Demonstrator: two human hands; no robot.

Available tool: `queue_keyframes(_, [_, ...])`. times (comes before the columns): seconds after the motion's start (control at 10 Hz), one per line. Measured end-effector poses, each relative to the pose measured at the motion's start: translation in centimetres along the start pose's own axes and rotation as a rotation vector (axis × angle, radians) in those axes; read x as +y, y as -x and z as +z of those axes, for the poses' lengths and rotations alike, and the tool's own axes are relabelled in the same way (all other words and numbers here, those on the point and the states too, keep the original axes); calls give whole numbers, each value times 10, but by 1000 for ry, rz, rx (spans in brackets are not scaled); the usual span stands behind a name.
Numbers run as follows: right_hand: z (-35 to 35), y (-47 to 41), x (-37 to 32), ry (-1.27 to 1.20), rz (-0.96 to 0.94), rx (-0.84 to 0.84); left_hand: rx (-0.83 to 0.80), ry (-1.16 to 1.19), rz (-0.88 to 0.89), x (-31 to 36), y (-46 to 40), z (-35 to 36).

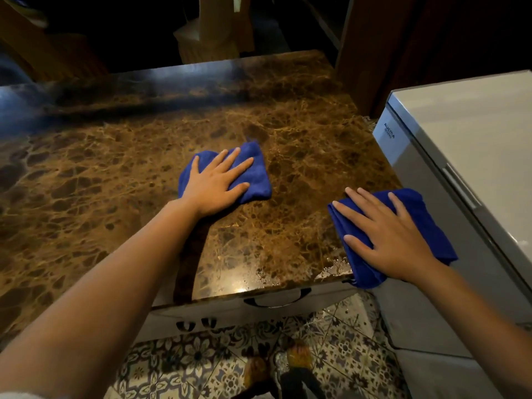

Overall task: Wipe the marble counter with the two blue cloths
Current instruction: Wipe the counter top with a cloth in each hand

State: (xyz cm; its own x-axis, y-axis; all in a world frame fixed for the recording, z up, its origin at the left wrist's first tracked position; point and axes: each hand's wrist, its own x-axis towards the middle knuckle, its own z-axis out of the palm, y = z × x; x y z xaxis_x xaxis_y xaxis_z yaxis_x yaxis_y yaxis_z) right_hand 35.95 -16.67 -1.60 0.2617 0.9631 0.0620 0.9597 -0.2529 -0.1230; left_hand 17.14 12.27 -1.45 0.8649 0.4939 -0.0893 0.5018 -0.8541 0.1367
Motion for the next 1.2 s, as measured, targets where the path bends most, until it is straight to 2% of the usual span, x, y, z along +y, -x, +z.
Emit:
queue_keyframes(0.2, [2,0,1,16,-2,0,-12,28,307,49,63,17])
queue_keyframes(0.3, [2,0,1,12,2,3,-27,56,385,64,93,20])
queue_keyframes(0.4, [1,1,0,7,6,6,-36,86,415,76,117,24])
queue_keyframes(0.8, [-1,2,-2,-9,13,-2,171,207,551,81,178,33])
queue_keyframes(0.9, [0,2,-2,-11,10,-6,281,418,421,71,188,24])
queue_keyframes(1.0, [0,2,-2,-19,11,-5,413,562,196,47,181,12])
queue_keyframes(1.1, [-1,2,-2,-26,14,-5,445,585,20,16,161,3])
queue_keyframes(1.2, [-1,2,-2,-22,14,-10,303,319,-182,-4,131,7])
